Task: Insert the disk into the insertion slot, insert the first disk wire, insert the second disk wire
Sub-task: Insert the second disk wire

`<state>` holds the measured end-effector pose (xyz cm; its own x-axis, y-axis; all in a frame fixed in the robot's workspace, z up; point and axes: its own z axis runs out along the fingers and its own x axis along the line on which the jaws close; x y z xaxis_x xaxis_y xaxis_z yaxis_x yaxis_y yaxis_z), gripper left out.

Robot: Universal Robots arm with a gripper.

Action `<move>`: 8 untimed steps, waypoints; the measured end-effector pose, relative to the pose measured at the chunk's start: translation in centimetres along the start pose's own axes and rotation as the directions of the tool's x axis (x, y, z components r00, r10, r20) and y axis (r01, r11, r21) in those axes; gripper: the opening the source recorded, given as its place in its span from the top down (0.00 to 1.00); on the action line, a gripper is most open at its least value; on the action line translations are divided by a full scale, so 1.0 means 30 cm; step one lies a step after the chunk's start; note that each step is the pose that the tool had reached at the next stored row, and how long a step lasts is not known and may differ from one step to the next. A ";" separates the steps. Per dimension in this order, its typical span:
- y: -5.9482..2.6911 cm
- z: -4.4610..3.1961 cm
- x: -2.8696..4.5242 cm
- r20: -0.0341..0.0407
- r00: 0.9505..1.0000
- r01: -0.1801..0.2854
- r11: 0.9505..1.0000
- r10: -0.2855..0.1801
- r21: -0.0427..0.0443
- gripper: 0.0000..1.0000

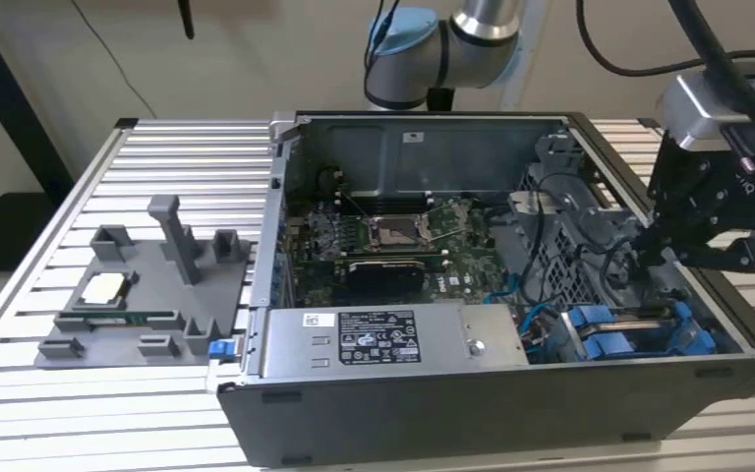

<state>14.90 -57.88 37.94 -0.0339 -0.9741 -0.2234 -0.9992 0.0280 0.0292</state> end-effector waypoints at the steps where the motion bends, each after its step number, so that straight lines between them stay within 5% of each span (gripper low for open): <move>1: 0.000 -0.012 -0.003 0.001 1.000 0.000 1.000 0.000 0.000 0.74; 4: 0.002 -0.048 -0.011 0.002 1.000 0.001 1.000 -0.001 0.001 0.67; 8: 0.018 -0.047 0.006 0.006 1.000 0.007 1.000 -0.007 0.027 0.67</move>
<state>14.38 -58.35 39.31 -0.0269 -0.9730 -0.2292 -0.9996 0.0274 0.0012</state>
